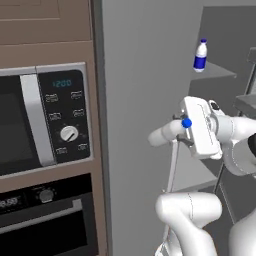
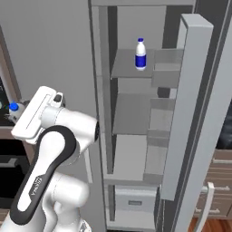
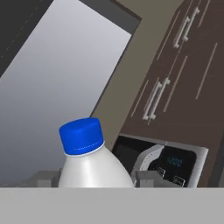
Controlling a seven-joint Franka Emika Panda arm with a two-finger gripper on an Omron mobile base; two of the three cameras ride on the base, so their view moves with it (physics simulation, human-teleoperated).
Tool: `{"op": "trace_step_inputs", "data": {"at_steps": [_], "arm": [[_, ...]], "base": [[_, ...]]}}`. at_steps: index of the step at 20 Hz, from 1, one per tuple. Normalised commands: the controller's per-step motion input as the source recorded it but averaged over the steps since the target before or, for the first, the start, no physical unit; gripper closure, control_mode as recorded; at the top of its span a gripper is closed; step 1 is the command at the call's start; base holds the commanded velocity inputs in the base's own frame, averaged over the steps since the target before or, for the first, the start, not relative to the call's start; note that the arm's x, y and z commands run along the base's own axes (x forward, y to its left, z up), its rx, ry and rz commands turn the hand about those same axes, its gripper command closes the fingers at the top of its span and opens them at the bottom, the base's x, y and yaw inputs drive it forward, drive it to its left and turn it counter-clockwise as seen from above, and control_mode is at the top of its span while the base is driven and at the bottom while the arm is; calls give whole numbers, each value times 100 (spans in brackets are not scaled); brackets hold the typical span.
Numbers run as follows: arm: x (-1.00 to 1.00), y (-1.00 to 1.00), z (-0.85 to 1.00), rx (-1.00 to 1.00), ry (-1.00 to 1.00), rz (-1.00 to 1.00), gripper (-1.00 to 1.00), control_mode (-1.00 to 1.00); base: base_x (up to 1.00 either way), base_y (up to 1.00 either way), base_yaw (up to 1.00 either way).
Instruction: Take the bottled waters from the counter and place them in the freezer to freeze. Close the freezer door after placing the bottles.
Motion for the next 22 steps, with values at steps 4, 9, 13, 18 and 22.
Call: {"op": "trace_step_inputs", "data": {"at_steps": [4, 9, 13, 18, 22], "arm": [[0, 0, 0, 0, 0, 0, 100, 100], [0, 0, 0, 0, 0, 0, 100, 100], [0, 0, 0, 0, 0, 0, 100, 100], [0, 0, 0, 0, 0, 0, 100, 100], [0, 0, 0, 0, 0, 0, 100, 100]], "base": [[31, -23, -5], [-3, -41, 0], [-10, -57, -1], [0, -48, -4], [-4, -48, -4]]}}
